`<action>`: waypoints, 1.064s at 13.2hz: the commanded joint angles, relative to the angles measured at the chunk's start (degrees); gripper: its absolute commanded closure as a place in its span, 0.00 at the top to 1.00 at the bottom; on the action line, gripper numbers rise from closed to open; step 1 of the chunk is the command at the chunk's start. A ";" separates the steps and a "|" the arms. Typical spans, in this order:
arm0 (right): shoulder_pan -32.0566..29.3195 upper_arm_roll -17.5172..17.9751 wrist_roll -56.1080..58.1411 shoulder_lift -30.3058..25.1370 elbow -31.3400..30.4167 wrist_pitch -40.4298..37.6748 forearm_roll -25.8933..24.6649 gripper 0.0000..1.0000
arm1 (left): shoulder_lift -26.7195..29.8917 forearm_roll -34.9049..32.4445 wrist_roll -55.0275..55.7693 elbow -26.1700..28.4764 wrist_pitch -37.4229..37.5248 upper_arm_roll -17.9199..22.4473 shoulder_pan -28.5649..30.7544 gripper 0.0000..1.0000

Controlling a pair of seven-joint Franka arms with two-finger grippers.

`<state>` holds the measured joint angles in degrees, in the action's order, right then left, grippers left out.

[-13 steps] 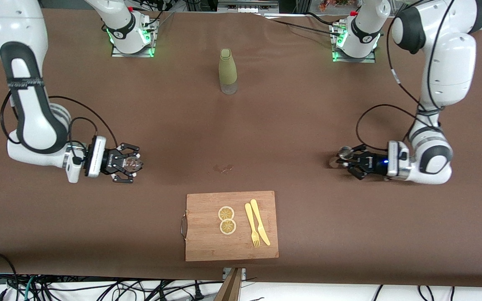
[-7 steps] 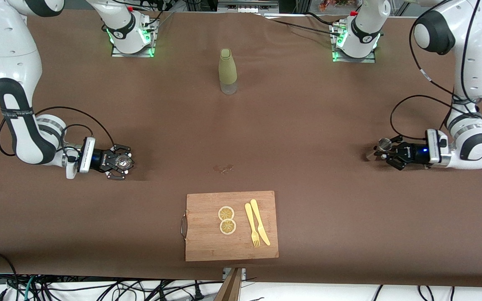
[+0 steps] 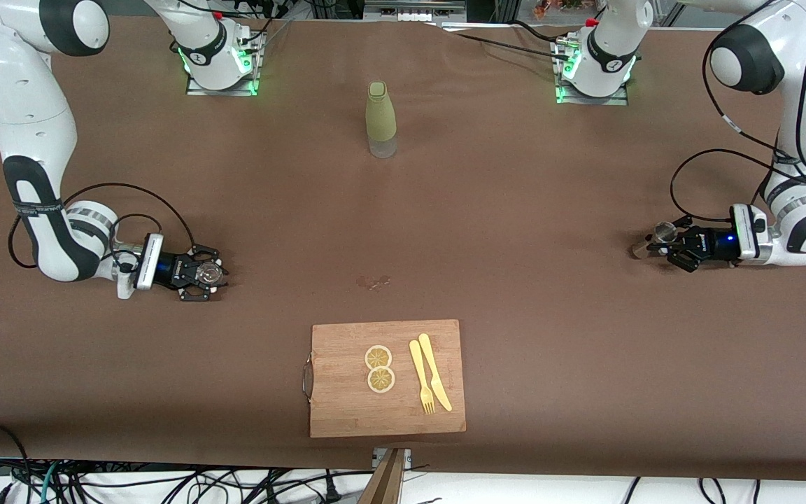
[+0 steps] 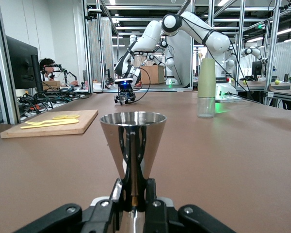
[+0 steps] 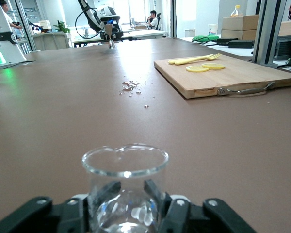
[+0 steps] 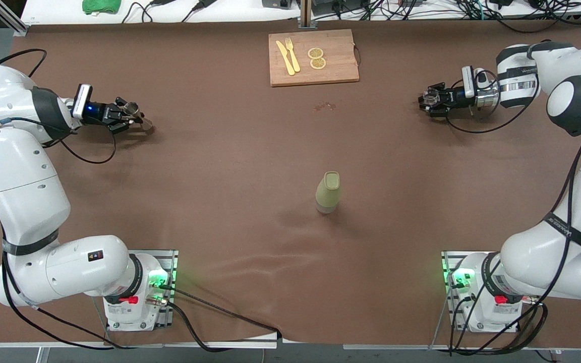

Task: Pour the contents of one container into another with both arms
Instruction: 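Carry the glass cup back with the right gripper while the left gripper returns the jigger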

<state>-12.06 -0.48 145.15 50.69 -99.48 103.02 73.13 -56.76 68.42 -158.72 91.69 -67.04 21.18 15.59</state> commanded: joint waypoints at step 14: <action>-3.59 -10.76 -8.37 -1.74 2.00 -20.04 -9.40 1.00 | -1.42 -11.18 20.95 -11.15 -2.66 0.35 0.23 1.00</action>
<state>-15.24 -9.32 140.38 50.22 -98.45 86.30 65.96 -59.38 61.37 -145.60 85.33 -69.64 21.54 15.99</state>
